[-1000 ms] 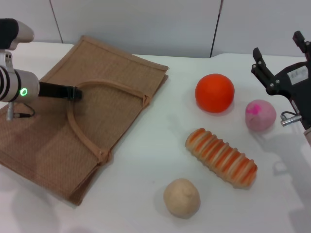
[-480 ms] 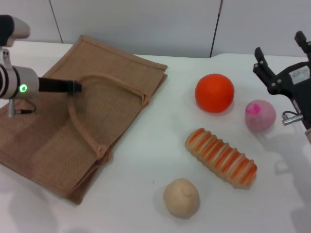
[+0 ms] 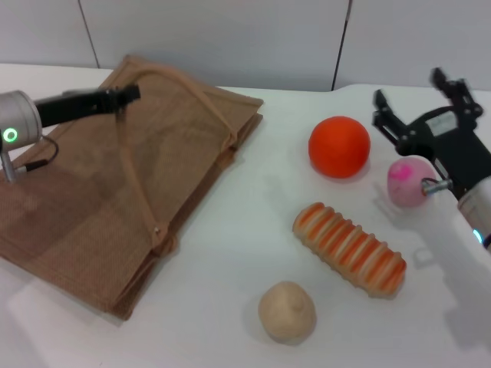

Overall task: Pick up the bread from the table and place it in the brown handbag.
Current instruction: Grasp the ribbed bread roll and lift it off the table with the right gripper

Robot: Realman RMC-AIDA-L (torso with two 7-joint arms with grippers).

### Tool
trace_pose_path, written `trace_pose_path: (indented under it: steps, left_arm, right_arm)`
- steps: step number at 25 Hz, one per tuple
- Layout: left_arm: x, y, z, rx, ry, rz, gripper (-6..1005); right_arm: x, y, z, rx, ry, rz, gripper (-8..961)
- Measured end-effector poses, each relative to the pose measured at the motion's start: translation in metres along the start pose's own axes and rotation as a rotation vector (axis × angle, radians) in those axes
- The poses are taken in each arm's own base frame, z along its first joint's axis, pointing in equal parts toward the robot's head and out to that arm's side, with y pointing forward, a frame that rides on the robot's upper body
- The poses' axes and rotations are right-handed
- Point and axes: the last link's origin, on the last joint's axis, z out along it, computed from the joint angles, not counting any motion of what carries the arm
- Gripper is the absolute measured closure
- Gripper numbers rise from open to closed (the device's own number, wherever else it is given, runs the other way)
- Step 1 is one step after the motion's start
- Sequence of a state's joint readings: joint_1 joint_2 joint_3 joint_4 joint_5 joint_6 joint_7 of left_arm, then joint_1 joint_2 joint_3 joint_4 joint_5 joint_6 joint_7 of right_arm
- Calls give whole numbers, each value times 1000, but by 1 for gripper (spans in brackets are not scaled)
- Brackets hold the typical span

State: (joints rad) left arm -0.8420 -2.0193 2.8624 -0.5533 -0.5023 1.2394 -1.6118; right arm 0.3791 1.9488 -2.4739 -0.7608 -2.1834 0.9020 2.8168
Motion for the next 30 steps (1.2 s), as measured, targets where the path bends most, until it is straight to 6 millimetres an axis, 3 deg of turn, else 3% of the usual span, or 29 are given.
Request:
trace_pose_path:
  steps: [5, 18, 30]
  left_arm:
    - [1, 10, -15, -112, 126, 27, 867]
    - [-1, 21, -39, -237, 256, 48, 860]
    - [0, 23, -40, -247, 268, 51, 853]
  right_arm:
    - [-16, 3, 7, -148, 92, -1, 83]
    - [-38, 35, -6, -508, 380, -191, 83]
    - [-29, 48, -6, -594, 566, -304, 84]
